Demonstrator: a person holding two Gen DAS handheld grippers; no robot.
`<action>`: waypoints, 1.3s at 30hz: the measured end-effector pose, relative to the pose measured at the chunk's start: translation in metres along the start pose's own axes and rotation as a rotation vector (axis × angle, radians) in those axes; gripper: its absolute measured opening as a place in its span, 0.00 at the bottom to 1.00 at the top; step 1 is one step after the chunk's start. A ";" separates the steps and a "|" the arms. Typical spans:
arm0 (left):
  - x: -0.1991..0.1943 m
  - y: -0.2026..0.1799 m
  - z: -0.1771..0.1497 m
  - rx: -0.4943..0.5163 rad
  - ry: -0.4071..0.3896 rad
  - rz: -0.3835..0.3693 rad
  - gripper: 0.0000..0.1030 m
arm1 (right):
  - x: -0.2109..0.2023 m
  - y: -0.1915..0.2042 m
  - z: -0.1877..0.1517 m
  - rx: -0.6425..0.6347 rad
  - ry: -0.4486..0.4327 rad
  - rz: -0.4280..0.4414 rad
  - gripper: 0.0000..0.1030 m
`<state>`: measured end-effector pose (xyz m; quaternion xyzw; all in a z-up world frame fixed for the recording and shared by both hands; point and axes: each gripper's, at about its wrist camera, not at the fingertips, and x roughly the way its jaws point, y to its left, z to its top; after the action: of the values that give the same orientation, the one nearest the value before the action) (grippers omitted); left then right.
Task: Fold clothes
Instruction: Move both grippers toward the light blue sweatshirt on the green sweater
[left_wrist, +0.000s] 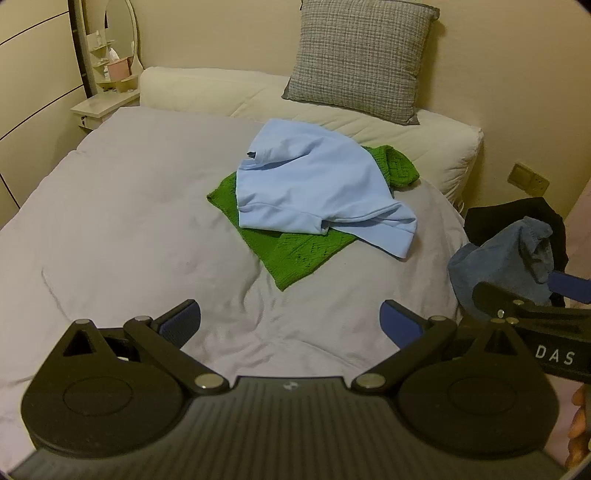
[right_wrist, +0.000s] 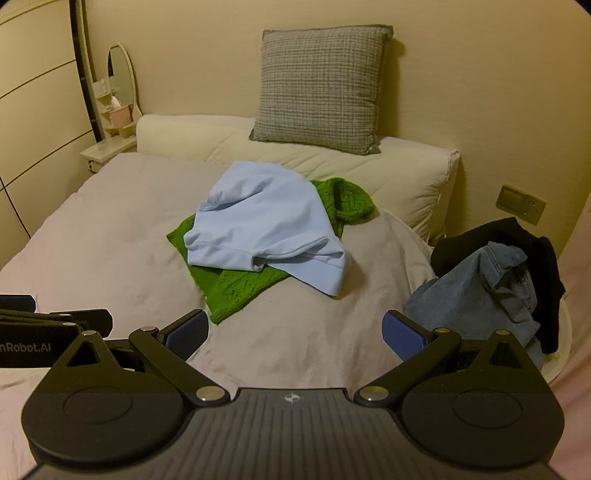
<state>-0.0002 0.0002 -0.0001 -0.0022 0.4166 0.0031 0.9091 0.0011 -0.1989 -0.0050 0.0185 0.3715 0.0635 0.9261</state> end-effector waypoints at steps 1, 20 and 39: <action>0.000 0.000 0.000 0.000 0.000 0.000 0.99 | 0.000 0.000 0.001 0.000 0.006 -0.001 1.00; 0.007 0.007 -0.005 -0.022 0.025 -0.028 0.99 | 0.003 0.008 -0.001 -0.034 0.005 -0.007 1.00; 0.057 0.004 0.015 -0.108 0.084 0.045 0.99 | 0.066 -0.005 0.025 -0.110 0.072 0.059 1.00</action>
<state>0.0488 0.0042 -0.0333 -0.0418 0.4533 0.0461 0.8892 0.0660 -0.1954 -0.0324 -0.0235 0.3996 0.1119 0.9095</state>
